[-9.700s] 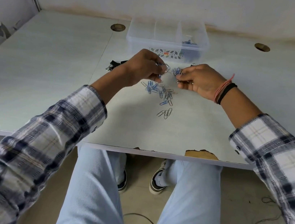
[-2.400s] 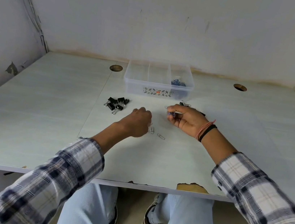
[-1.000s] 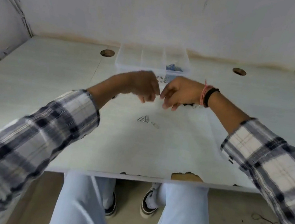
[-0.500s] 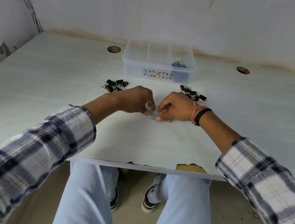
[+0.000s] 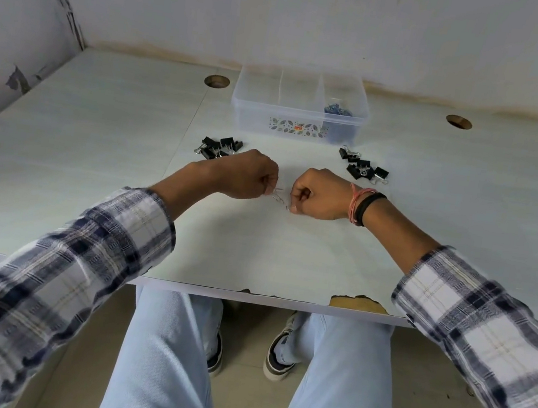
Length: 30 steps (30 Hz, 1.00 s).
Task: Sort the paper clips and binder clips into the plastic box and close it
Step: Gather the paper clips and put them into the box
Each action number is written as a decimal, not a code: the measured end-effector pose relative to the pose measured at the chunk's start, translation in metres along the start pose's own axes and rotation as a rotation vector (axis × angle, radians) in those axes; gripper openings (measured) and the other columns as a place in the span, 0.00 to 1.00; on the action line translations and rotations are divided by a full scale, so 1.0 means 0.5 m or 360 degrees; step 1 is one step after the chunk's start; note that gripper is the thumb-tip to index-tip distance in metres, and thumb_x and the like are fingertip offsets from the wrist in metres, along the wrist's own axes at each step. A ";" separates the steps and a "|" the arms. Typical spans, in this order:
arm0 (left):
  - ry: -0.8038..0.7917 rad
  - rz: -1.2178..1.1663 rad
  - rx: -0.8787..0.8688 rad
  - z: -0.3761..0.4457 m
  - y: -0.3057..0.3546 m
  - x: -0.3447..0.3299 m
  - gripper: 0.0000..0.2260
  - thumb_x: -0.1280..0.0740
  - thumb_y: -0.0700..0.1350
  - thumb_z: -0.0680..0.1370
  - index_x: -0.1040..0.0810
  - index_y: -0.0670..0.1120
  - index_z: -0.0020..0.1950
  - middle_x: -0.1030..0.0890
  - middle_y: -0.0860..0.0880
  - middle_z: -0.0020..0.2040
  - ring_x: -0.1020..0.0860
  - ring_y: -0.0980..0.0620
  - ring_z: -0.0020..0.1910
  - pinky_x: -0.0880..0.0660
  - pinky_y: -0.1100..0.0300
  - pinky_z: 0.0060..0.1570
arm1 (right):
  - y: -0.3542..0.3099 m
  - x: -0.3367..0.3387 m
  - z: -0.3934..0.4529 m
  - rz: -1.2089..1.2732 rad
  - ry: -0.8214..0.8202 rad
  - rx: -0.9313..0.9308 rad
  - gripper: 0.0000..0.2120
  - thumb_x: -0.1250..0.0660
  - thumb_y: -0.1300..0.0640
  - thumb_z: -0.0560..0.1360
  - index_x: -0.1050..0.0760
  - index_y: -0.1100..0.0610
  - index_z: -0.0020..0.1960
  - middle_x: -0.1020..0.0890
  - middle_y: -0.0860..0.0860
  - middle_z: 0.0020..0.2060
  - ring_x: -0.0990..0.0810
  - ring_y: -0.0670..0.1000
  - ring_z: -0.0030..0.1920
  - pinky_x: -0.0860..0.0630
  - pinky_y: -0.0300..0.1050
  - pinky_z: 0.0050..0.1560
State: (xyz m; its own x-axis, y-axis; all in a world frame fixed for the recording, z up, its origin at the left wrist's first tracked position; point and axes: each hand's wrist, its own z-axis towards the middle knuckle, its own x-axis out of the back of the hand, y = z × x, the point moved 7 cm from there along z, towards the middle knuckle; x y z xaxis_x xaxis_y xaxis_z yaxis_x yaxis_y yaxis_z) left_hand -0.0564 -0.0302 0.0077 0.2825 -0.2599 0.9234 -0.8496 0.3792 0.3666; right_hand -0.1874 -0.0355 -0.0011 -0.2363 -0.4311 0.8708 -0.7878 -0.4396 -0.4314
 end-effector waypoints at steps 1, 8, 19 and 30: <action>0.0026 -0.0085 0.0062 -0.004 -0.011 0.006 0.08 0.36 0.35 0.78 0.20 0.45 0.48 0.19 0.51 0.43 0.21 0.51 0.42 0.22 0.56 0.47 | -0.001 -0.002 0.001 -0.0032 -0.0024 -0.0010 0.05 0.30 0.59 0.76 0.17 0.60 0.44 0.16 0.50 0.39 0.20 0.47 0.39 0.24 0.42 0.43; 0.0182 -0.1112 0.0302 -0.042 -0.057 0.021 0.05 0.33 0.29 0.77 0.20 0.29 0.51 0.17 0.35 0.45 0.20 0.43 0.41 0.17 0.56 0.44 | -0.020 0.004 -0.005 -0.0056 0.0057 0.0036 0.07 0.28 0.58 0.72 0.17 0.63 0.43 0.15 0.53 0.38 0.18 0.50 0.37 0.21 0.44 0.41; 0.0279 -0.1470 0.0365 -0.051 -0.075 0.022 0.12 0.32 0.28 0.76 0.21 0.30 0.60 0.21 0.40 0.40 0.22 0.43 0.41 0.17 0.58 0.40 | -0.036 0.005 0.013 0.0166 0.0113 0.0030 0.15 0.27 0.60 0.72 0.17 0.56 0.58 0.15 0.51 0.42 0.15 0.53 0.34 0.16 0.47 0.43; 0.0313 -0.1490 0.0419 -0.036 -0.074 0.023 0.11 0.32 0.29 0.76 0.20 0.29 0.58 0.20 0.40 0.40 0.21 0.44 0.40 0.16 0.59 0.41 | -0.043 0.002 0.043 0.0103 0.0000 -0.0008 0.02 0.28 0.59 0.73 0.16 0.56 0.44 0.15 0.50 0.40 0.20 0.47 0.40 0.20 0.45 0.49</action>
State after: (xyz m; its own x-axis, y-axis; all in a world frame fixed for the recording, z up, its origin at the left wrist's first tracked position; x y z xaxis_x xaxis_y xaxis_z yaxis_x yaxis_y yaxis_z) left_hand -0.0136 -0.0310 0.0069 0.9390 -0.1924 0.2851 -0.3108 -0.1196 0.9429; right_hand -0.1585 -0.0432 0.0040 -0.2869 -0.4583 0.8412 -0.7739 -0.4067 -0.4855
